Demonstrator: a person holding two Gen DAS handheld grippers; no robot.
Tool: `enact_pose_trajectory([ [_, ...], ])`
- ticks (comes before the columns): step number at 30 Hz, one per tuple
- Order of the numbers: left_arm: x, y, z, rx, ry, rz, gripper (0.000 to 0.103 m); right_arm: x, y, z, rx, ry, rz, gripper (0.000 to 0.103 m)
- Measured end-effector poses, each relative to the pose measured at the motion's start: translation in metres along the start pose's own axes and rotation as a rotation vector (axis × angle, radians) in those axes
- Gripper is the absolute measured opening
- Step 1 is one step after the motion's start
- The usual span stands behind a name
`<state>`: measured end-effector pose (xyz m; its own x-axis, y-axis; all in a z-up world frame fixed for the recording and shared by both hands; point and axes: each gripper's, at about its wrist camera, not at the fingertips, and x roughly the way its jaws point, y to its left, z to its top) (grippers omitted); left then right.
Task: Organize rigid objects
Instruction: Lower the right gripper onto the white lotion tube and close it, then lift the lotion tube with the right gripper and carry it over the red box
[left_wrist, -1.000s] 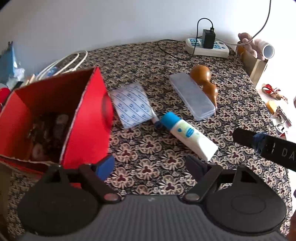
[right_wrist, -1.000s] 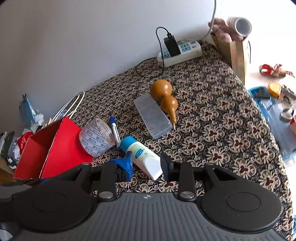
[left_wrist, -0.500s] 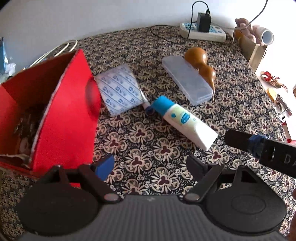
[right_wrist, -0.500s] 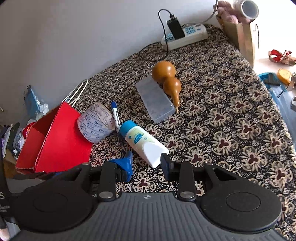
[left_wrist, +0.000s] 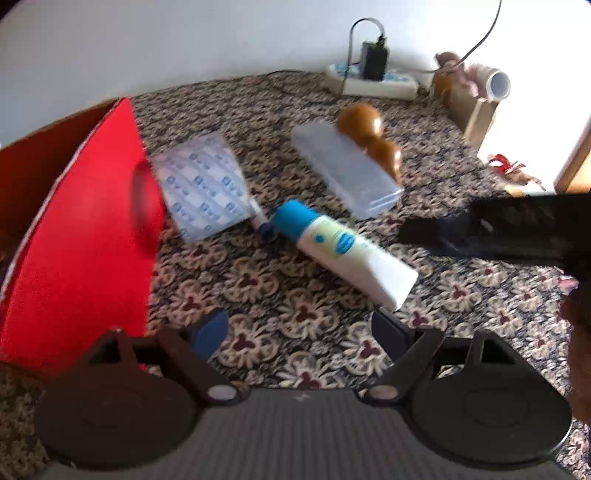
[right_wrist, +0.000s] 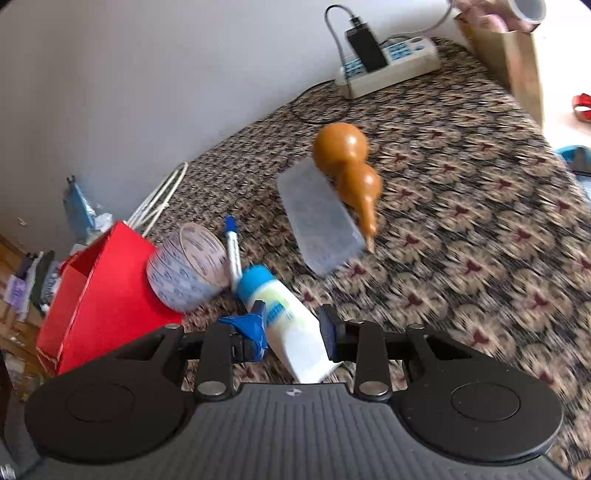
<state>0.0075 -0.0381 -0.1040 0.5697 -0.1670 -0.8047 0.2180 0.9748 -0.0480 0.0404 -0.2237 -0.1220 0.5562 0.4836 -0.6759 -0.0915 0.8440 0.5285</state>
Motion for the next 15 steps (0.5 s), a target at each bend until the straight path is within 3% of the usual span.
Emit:
enact_pose_trajectory([
  [8, 0.014, 0.008, 0.004, -0.018, -0.03, -0.096, 0.085, 0.045, 0.003, 0.014, -0.023, 0.087, 0.073, 0.011],
  [15, 0.025, 0.002, 0.006, 0.049, -0.044, -0.147, 0.085, 0.052, -0.007, 0.006, 0.044, 0.172, 0.123, 0.003],
])
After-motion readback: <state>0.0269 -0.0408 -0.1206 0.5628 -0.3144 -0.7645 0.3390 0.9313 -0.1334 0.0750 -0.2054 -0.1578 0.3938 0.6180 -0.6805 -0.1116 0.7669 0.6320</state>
